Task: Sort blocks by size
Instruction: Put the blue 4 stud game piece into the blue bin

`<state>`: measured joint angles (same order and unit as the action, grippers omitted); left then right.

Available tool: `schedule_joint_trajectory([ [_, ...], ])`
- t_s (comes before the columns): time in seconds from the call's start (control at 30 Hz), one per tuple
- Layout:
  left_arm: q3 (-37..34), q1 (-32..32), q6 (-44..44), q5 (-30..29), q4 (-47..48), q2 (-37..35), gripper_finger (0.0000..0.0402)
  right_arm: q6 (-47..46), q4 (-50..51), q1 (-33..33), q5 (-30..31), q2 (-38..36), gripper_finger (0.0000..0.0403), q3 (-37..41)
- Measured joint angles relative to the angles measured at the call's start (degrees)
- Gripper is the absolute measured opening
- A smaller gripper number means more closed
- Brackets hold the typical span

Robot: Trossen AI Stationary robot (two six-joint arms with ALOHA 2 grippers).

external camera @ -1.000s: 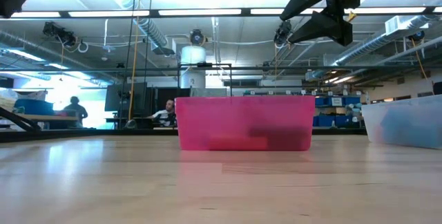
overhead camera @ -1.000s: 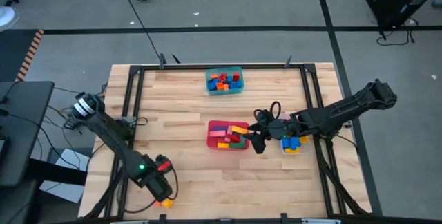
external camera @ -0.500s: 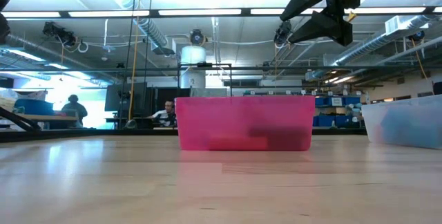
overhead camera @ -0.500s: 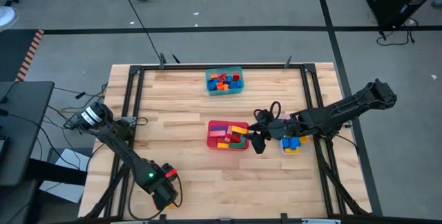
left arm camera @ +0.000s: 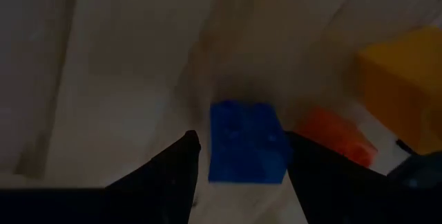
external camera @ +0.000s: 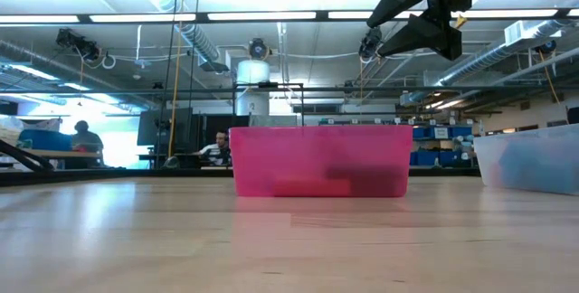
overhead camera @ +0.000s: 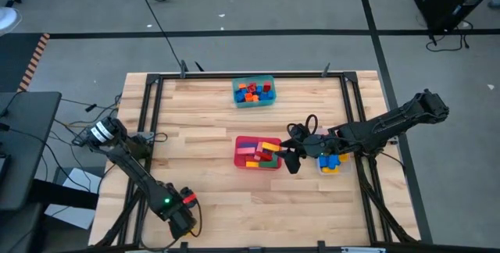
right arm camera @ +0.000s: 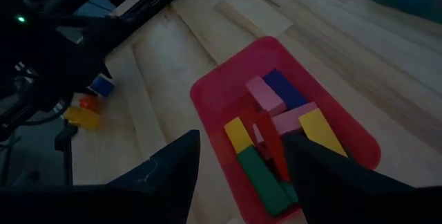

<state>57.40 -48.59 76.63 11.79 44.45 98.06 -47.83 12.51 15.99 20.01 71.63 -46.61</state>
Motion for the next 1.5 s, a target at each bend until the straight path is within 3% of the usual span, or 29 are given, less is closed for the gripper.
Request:
schedule_joint_trajectory([
  [0.27,-2.9,0.0,-0.2,-0.5,-1.9,-0.1,0.0205,0.0,0.0,0.0,0.0,0.0,0.0222,0.0],
  [0.53,-2.9,0.5,-3.0,-1.6,-1.5,-0.2,0.0138,0.0,0.0,0.0,0.0,0.0,0.0221,0.0],
  [0.67,-3.0,1.6,-4.9,-2.4,-1.2,-0.8,0.0138,0.0,0.0,0.0,0.0,0.0,0.022,0.0],
  [0.9,-3.0,6.2,-10.3,-9.2,-0.5,-5.9,0.0138,0.0,0.0,0.0,0.0,0.0,0.0218,0.0],
  [1.2,-3.0,20.1,-22.6,-18.5,4.1,-17.1,0.014,0.0,-0.5,0.0,3.2,0.0,0.0215,0.0],
  [1.5,-1.6,42.1,-47.1,-19.4,3.0,-21.3,0.0156,-2.1,-0.5,0.0,3.4,0.0,0.0216,0.0],
])
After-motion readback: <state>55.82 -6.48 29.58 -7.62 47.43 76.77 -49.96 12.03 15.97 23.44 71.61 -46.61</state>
